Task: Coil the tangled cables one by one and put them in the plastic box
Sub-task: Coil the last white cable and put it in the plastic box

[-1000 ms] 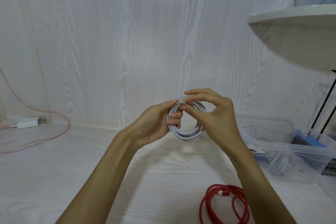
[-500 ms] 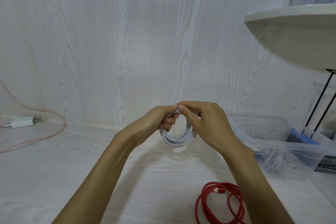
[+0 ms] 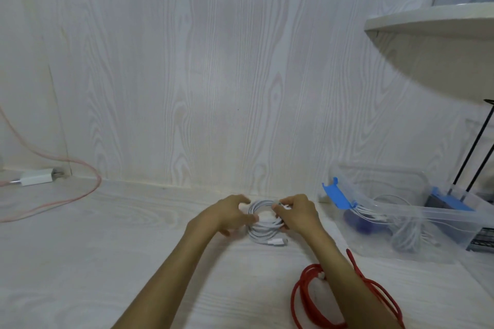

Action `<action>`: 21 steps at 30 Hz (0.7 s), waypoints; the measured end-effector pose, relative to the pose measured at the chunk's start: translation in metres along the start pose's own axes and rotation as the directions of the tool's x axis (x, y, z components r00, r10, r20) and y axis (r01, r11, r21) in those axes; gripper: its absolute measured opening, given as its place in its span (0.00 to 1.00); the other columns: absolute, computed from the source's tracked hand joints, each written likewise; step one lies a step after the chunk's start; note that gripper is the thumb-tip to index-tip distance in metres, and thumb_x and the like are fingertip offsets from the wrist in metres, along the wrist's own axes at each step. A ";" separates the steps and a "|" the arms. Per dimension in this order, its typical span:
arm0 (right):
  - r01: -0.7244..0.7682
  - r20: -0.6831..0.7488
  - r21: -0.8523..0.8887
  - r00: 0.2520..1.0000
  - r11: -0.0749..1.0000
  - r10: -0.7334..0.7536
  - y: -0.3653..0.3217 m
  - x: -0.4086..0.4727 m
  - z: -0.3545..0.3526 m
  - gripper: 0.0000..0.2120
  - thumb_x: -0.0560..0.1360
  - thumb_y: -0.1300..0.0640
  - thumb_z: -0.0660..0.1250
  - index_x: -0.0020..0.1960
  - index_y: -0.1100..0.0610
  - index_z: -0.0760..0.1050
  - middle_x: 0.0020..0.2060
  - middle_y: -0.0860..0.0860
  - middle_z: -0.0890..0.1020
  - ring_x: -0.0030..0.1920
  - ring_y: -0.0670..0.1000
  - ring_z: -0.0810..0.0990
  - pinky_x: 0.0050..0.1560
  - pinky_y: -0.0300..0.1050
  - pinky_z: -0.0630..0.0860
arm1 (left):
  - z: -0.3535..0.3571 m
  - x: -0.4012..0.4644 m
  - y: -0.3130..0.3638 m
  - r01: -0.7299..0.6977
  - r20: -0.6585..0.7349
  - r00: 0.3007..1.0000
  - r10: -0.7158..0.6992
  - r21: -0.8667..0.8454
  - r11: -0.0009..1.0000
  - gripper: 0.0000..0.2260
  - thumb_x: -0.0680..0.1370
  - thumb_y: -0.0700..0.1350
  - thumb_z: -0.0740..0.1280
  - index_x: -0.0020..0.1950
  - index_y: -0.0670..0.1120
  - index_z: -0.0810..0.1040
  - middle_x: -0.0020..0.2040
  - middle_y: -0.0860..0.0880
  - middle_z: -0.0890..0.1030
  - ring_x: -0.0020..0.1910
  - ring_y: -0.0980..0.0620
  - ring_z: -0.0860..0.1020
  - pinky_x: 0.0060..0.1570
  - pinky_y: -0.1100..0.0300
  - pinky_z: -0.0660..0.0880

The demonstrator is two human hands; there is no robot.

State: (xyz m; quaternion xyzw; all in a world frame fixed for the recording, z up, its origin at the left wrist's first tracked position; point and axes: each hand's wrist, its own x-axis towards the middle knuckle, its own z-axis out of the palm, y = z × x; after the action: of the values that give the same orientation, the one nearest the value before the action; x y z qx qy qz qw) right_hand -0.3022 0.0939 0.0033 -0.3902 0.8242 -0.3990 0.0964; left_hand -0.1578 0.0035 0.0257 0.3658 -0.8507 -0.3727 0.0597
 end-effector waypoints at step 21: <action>-0.087 0.267 -0.418 0.940 0.904 0.214 0.004 0.014 0.010 0.24 0.82 0.49 0.46 0.74 0.60 0.56 0.72 0.62 0.55 0.71 0.62 0.58 0.70 0.52 0.57 | 0.030 0.024 -0.016 0.026 -0.368 0.926 -0.085 -0.165 0.986 0.09 0.70 0.53 0.73 0.32 0.52 0.78 0.24 0.59 0.77 0.36 0.56 0.80 0.35 0.65 0.70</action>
State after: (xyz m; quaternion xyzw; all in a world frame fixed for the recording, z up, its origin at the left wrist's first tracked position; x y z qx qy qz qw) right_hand -0.3091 0.0795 -0.0035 -0.3929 0.8911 -0.1477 0.1723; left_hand -0.1765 -0.0021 -0.0107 0.4482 -0.7811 -0.3635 0.2385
